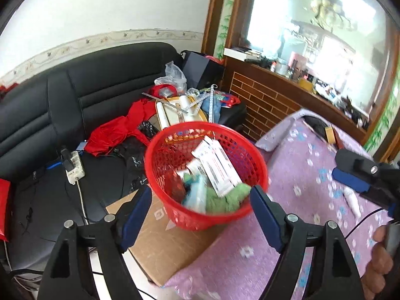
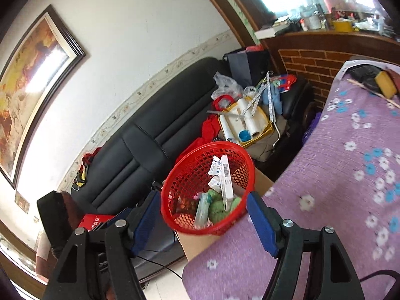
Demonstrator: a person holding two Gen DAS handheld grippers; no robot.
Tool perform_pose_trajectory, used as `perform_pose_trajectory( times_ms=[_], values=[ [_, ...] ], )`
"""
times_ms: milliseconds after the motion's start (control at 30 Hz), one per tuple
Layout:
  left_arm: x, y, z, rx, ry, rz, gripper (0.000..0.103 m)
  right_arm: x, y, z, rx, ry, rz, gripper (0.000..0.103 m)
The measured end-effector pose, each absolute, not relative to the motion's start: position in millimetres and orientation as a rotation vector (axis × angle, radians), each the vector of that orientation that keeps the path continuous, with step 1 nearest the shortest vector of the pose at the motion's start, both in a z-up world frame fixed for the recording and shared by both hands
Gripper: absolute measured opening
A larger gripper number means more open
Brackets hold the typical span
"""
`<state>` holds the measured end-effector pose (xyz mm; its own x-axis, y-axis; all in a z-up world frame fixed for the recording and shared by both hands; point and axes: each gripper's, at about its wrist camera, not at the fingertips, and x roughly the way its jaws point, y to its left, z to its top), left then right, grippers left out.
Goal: Collect trash
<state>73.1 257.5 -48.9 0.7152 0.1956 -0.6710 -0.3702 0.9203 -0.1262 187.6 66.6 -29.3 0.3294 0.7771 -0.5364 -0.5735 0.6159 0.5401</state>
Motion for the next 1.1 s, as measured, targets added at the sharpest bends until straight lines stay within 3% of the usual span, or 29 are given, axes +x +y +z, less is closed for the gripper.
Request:
perform_pose_trajectory(
  times_ms=[500, 1100],
  values=[
    [31, 193, -13, -0.221, 0.638, 0.402, 0.081, 117, -36, -7, 0.333, 0.695, 0.773, 0.083],
    [14, 205, -18, -0.198, 0.651, 0.519, 0.081, 115, -29, -4, 0.295, 0.713, 0.785, 0.083]
  ],
)
